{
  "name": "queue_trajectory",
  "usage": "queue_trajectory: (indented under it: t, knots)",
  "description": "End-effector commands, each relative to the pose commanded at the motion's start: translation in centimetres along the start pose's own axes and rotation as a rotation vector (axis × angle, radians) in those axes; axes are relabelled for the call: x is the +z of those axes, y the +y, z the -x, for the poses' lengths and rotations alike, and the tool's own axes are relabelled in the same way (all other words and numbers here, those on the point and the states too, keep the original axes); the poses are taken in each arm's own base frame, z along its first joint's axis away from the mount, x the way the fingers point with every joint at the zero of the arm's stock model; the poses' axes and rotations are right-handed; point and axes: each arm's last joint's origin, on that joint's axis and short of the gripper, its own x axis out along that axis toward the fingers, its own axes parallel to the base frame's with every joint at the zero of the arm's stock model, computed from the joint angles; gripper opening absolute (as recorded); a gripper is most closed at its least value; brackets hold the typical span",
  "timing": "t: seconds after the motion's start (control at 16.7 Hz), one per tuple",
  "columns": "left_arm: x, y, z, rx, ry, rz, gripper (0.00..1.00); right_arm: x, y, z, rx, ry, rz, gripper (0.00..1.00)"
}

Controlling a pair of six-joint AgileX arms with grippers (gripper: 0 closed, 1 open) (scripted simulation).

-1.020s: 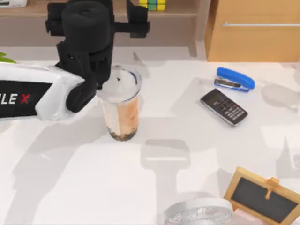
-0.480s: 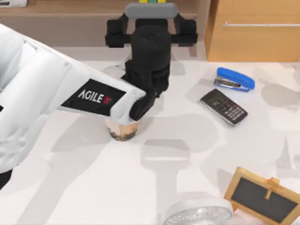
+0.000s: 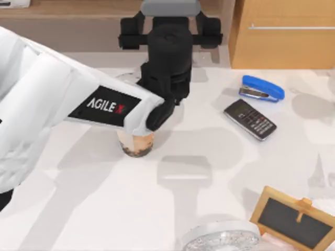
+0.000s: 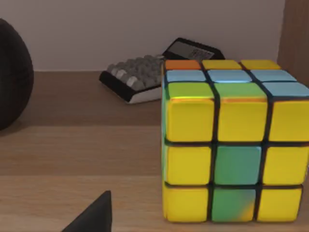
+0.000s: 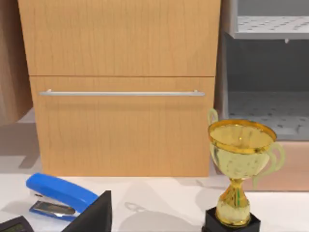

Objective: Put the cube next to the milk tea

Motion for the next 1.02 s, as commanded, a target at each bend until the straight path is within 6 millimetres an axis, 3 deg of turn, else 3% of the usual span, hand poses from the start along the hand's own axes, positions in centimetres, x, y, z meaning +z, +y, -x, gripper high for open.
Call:
queue_trajectory:
  t: [0.36, 0.6, 0.96, 1.02]
  knots:
    - [1.5, 0.5, -2.7, 0.002, -0.003, 0.001, 1.0, 0.0, 0.0, 0.0, 0.0, 0.0, 0.0, 1.0]
    - [0.0, 0.1, -5.2, 0.003, -0.003, 0.001, 1.0, 0.0, 0.0, 0.0, 0.0, 0.0, 0.0, 1.0]
    - [-0.8, -0.1, -5.7, 0.002, 0.002, -0.001, 1.0, 0.0, 0.0, 0.0, 0.0, 0.0, 0.0, 1.0]
    - [-0.8, -0.1, -5.7, 0.002, 0.002, -0.001, 0.92, 0.0, 0.0, 0.0, 0.0, 0.0, 0.0, 1.0]
